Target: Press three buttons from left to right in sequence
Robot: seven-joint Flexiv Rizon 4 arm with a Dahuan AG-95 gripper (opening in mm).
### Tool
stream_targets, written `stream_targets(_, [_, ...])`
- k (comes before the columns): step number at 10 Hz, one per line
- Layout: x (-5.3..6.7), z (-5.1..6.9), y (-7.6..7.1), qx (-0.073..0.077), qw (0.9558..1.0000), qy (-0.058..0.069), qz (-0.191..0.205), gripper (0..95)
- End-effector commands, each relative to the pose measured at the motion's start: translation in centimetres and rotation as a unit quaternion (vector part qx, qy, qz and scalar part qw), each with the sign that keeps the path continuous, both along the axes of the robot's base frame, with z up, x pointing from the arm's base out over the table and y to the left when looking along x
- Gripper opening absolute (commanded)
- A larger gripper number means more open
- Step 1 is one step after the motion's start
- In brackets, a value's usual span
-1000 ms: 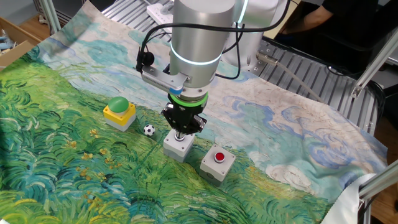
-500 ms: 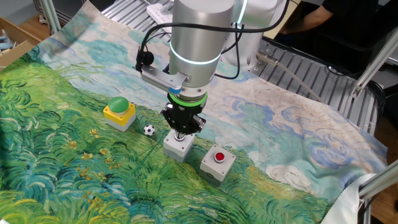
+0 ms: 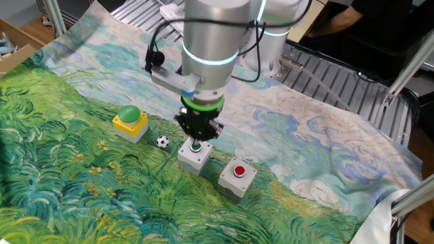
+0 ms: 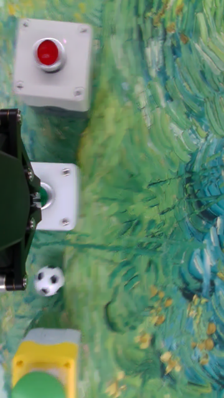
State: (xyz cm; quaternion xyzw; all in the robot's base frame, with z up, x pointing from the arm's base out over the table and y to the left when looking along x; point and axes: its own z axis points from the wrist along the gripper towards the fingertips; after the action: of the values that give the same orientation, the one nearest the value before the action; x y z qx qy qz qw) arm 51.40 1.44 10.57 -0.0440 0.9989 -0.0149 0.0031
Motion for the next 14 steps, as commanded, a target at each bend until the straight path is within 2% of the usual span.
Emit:
stream_targets(1, [-0.7, 2.9, -0.2, 0.001, 1.0000, 0.001, 0.000, 0.0])
stream_targets(3, [-0.8, 3.0, -0.1, 0.000, 1.0000, 0.001, 0.003, 0.0])
stream_targets(4, [-1.0, 3.2, 0.4, 0.003, 1.0000, 0.001, 0.000, 0.0])
stream_targets(6, [-1.5, 3.4, 2.3, 0.002, 0.9999, 0.000, -0.015, 0.0])
stream_targets(8, [-1.8, 4.5, 4.1, 0.002, 0.9999, 0.003, -0.015, 0.0])
stream_targets(11, [-1.3, 5.9, 5.5, 0.008, 0.9998, 0.015, -0.007, 0.0])
stream_targets(12, [-1.2, 6.0, 5.9, 0.008, 0.9998, 0.016, -0.007, 0.0])
stream_targets(14, [-1.4, 5.4, 7.2, 0.009, 0.9996, 0.015, -0.020, 0.0])
